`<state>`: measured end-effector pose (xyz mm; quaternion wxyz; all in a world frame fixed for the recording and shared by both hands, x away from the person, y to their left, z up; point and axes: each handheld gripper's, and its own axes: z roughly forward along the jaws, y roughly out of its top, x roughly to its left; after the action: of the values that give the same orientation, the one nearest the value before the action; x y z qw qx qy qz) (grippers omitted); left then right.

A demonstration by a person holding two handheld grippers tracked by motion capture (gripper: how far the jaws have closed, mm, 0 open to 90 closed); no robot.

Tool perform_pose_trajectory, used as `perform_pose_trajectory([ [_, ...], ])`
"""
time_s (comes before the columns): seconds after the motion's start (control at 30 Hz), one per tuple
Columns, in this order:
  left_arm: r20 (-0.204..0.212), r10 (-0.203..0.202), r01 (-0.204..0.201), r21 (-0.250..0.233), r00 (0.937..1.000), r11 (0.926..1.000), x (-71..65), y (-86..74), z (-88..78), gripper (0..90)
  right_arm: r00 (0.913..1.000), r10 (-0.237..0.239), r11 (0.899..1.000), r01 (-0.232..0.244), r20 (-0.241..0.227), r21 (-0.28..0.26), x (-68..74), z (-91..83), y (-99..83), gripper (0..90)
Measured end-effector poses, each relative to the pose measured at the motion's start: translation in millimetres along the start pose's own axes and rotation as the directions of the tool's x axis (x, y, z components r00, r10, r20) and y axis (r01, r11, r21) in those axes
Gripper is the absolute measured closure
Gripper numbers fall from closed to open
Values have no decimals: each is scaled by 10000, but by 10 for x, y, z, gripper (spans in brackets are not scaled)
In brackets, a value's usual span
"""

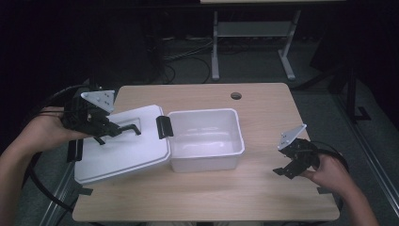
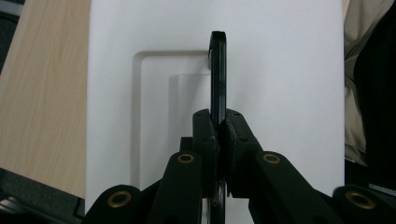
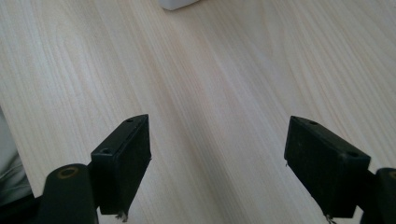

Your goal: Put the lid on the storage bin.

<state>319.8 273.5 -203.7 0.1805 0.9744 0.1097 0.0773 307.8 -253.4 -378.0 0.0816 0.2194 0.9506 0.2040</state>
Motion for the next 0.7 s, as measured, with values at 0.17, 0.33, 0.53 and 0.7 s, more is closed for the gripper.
perform_pose_trajectory([
  [0.17,42,102,-102,-34,9999,9999,-3,106,24,846,10000,54,10000,-53,23,-44,2,-12,-36,222],
  [0.33,53,259,-259,-29,9997,9997,-7,204,51,846,9999,139,9999,-139,-43,9,16,-4,-90,221],
  [0.53,105,421,-421,43,9991,9991,-23,333,81,846,9999,140,9999,-140,-22,-31,23,-22,-125,221],
  [0.7,170,605,-605,-30,9980,9982,-34,441,109,846,9999,123,9999,-123,-21,-72,30,-46,-130,221],
])
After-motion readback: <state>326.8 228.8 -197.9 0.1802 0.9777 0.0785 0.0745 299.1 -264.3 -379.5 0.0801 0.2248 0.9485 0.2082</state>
